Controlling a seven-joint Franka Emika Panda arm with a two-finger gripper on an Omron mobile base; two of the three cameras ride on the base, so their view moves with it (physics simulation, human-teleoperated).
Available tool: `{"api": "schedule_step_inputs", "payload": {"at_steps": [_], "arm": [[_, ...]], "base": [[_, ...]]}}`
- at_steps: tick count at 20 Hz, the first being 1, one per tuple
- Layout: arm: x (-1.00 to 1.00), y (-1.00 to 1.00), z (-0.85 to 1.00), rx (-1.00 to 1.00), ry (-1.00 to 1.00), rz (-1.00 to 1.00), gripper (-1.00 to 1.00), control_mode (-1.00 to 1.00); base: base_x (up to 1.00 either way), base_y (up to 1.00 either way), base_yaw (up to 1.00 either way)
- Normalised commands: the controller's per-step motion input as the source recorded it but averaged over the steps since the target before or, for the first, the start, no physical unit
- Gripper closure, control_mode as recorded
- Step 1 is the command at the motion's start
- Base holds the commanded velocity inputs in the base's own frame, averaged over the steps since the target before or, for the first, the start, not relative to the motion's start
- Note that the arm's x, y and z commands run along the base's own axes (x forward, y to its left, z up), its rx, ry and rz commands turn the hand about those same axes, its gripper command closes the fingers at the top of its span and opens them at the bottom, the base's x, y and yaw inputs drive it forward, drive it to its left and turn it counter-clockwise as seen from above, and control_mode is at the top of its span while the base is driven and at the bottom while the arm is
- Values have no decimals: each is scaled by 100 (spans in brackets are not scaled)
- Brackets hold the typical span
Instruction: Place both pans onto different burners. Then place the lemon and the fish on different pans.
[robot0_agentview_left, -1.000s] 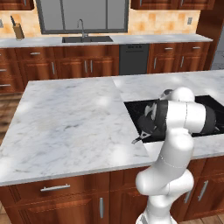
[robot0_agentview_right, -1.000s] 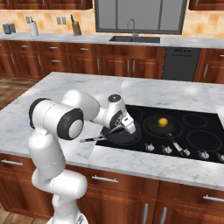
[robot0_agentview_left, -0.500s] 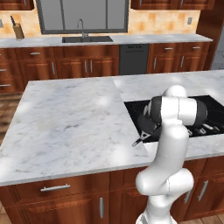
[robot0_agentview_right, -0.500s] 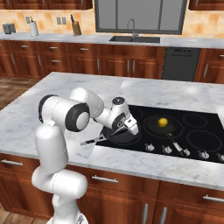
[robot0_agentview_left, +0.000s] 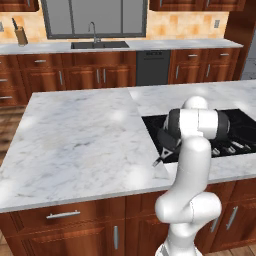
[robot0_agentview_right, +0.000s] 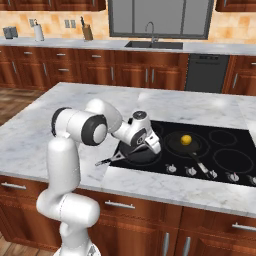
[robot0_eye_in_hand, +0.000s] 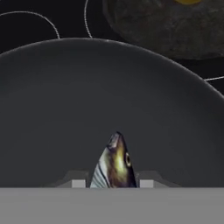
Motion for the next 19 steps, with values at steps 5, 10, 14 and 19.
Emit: {"api": "schedule_step_inputs", "payload": {"at_steps": [5,10,14,19], "arm": [[-4,-3,19,0,-3,-2,-100,-100],[-20,-3,50,0,-6,0,-100,-100],[-34,0,58,0,-8,0,-100,-100],[-56,0,58,0,-9,3,-100,-100]], "base": [[0,0,0],[0,0,0],[0,0,0],[0,0,0]]}}
